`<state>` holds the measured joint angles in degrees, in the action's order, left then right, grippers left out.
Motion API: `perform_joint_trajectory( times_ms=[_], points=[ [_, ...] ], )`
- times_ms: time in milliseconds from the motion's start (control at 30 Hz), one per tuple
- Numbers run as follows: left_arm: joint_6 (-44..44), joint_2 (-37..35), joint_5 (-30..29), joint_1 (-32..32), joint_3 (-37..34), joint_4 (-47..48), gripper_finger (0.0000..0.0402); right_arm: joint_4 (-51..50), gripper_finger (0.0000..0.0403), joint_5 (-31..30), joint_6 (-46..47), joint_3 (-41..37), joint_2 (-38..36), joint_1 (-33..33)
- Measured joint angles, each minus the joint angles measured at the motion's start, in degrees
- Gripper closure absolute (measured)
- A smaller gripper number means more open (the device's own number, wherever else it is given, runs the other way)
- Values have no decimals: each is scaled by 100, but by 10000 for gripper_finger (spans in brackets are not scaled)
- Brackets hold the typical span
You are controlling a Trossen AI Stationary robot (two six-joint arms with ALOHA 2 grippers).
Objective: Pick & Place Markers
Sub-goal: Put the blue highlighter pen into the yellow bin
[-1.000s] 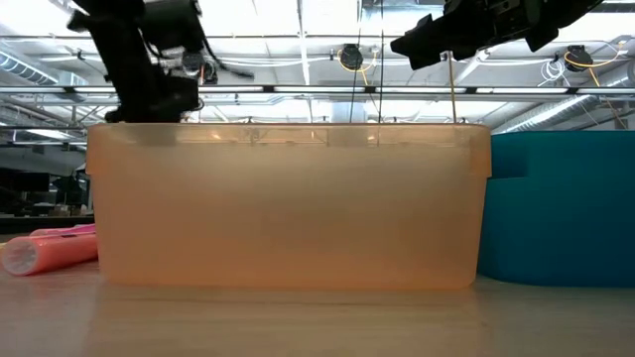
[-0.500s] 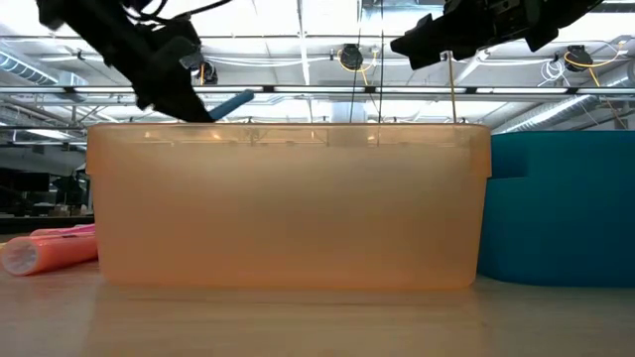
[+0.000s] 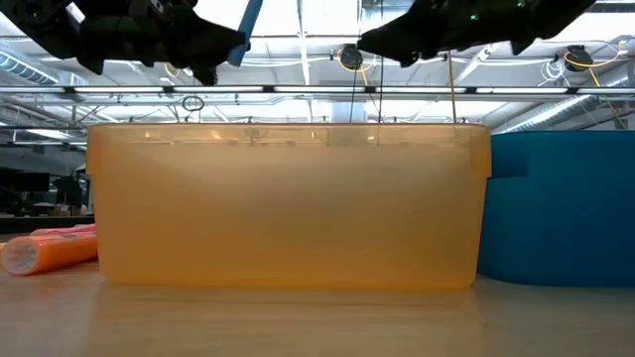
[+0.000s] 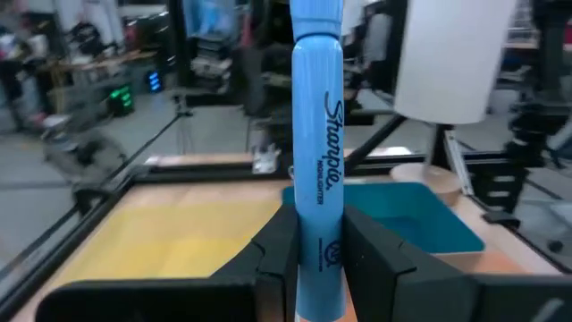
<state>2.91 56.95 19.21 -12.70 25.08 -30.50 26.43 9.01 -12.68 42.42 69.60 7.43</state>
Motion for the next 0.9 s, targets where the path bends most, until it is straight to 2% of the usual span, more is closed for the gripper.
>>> perform_joint_trajectory(
  times_ms=[200,367,500,600,733,900],
  points=[
    [234,272,144,-123,127,-146,333,1517,270,-1,-1,1,879,-5],
    [355,760,550,-104,357,-144,333,2074,206,-195,23,1,1183,-127],
    [391,1269,566,-104,673,-109,333,2208,149,-484,16,1,1144,-348],
    [394,1724,579,-18,992,-120,333,2231,121,-489,36,1,1145,-493],
    [511,2316,589,163,1449,-95,333,2214,109,-488,10,1,1187,-537],
    [665,2642,590,333,1767,-95,333,2204,117,-495,115,-1,1189,-530]
  ],
)
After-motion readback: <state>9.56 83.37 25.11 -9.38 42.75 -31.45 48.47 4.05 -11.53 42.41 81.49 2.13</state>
